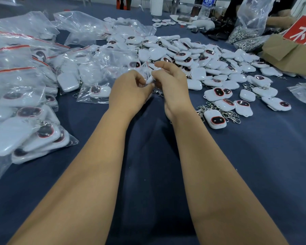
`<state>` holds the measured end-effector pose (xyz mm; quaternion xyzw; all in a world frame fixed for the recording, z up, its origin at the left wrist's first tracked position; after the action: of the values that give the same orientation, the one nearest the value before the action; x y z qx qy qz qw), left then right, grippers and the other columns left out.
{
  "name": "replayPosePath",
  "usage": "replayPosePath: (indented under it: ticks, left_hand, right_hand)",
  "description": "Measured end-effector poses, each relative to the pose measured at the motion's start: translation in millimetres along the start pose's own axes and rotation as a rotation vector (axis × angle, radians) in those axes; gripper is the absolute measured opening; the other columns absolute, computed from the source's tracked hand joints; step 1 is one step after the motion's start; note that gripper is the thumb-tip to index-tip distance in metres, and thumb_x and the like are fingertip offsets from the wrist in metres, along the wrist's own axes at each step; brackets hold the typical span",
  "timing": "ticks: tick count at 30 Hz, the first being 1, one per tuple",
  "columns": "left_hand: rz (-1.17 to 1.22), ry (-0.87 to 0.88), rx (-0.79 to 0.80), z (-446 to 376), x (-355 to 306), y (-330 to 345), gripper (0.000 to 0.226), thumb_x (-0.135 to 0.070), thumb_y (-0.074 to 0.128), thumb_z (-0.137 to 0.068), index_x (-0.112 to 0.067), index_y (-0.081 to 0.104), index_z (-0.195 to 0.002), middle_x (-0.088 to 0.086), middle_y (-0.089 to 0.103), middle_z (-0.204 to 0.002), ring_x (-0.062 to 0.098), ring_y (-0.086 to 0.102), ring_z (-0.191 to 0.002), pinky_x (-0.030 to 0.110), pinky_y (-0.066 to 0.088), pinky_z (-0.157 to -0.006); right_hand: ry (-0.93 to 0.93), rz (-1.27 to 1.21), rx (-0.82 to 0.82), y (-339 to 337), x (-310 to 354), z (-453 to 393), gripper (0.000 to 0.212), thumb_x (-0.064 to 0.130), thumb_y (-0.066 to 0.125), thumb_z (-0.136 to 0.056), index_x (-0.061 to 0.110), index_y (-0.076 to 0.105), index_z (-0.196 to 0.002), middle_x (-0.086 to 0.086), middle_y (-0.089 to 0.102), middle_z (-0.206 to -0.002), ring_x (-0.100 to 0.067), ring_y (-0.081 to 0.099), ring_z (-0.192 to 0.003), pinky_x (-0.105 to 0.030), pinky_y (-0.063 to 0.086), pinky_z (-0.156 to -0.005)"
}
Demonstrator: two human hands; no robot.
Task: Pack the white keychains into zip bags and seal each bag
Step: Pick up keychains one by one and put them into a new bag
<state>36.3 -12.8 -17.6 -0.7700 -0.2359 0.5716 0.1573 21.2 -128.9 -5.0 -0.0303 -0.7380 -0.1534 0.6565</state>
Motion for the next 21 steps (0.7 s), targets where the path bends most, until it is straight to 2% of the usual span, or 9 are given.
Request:
replayPosePath:
  ticks: [3,4,6,8,11,13,15,18,21]
  left_hand:
    - [0.023,0.0,0.007,1,-1,-1,0.023,-0.035,0.073,-0.079,-0.029,0.052,-0.073,-0.01,0.059,-0.075,0.008,0.053,-0.065,0.03,0.043,-0.061]
    - [0.026,0.008,0.018,1,-2,0,0.022,-0.033,0.073,-0.078,-0.029,0.053,-0.073,-0.01,0.06,-0.076,0.01,0.054,-0.065,0.03,0.044,-0.062]
    - [0.002,0.03,0.059,2,-4,1,0.017,-0.028,0.072,-0.077,-0.031,0.055,-0.074,-0.01,0.061,-0.076,0.009,0.055,-0.066,0.029,0.046,-0.063]
    - [-0.007,0.024,0.089,3,-6,2,0.011,-0.025,0.064,-0.078,-0.033,0.058,-0.074,-0.014,0.059,-0.072,0.003,0.054,-0.067,0.028,0.045,-0.063]
    - [0.077,-0.052,0.073,4,-6,1,0.016,-0.024,0.05,-0.083,-0.032,0.063,-0.078,-0.015,0.062,-0.074,0.006,0.058,-0.072,0.029,0.047,-0.07]
    - [0.136,-0.097,0.04,3,-5,-1,0.023,-0.025,0.046,-0.088,-0.021,0.069,-0.087,-0.009,0.067,-0.081,0.015,0.062,-0.078,0.035,0.051,-0.077]
    - [0.187,-0.112,0.018,2,-5,-3,0.027,-0.025,0.047,-0.089,-0.009,0.069,-0.086,0.001,0.068,-0.078,0.019,0.059,-0.073,0.041,0.051,-0.075]
    - [0.192,-0.101,0.039,3,-6,-4,0.023,-0.023,0.051,-0.089,-0.013,0.068,-0.077,-0.002,0.062,-0.067,0.017,0.054,-0.065,0.04,0.05,-0.07]
    - [0.143,-0.093,0.033,2,-6,-4,0.025,-0.024,0.052,-0.092,-0.007,0.07,-0.087,0.01,0.068,-0.077,0.021,0.059,-0.07,0.045,0.052,-0.077]
  right_hand:
    - [-0.025,0.112,-0.013,0,-3,0,0.041,-0.002,0.062,-0.087,0.015,0.063,-0.125,-0.002,0.06,-0.101,-0.013,0.058,-0.093,-0.031,0.051,-0.092]
    - [-0.029,0.114,-0.028,-2,-3,0,0.047,-0.004,0.06,-0.087,0.014,0.06,-0.131,0.001,0.06,-0.104,-0.011,0.058,-0.091,-0.029,0.052,-0.091]
    - [-0.036,0.081,-0.076,-6,-3,-1,0.061,-0.01,0.053,-0.086,0.016,0.05,-0.142,0.001,0.061,-0.107,-0.007,0.056,-0.08,-0.021,0.052,-0.079]
    - [-0.043,0.018,-0.117,-10,-3,-1,0.07,-0.012,0.052,-0.086,0.019,0.04,-0.148,-0.004,0.063,-0.108,-0.009,0.054,-0.075,-0.02,0.051,-0.071]
    - [-0.01,-0.021,-0.171,-10,-4,-2,0.057,-0.009,0.06,-0.085,0.014,0.044,-0.135,-0.009,0.066,-0.113,-0.018,0.062,-0.09,-0.033,0.055,-0.083]
    - [-0.016,0.033,-0.181,-8,-5,-3,0.038,-0.009,0.065,-0.082,0.012,0.054,-0.113,-0.006,0.066,-0.103,-0.02,0.064,-0.093,-0.034,0.055,-0.086]
    - [-0.042,0.064,-0.108,-5,-5,-3,0.031,-0.011,0.065,-0.08,0.011,0.062,-0.101,-0.006,0.069,-0.095,-0.017,0.065,-0.089,-0.032,0.056,-0.086]
    - [-0.053,0.072,0.007,-1,-7,-2,0.032,-0.011,0.061,-0.084,0.012,0.067,-0.104,-0.005,0.07,-0.094,-0.014,0.065,-0.088,-0.025,0.055,-0.083]
    - [-0.058,0.146,0.056,-1,-8,-1,0.039,-0.009,0.055,-0.087,0.011,0.066,-0.118,0.0,0.066,-0.09,-0.012,0.061,-0.081,-0.023,0.052,-0.077]
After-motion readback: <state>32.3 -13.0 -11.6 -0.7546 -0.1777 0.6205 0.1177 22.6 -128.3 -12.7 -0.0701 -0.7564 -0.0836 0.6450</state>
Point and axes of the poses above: each hand's wrist, its own z-axis away from the middle knuckle, its own y-axis out of the palm, x = y × z, the point moved 3 cm from there along -z, towards the middle knuckle
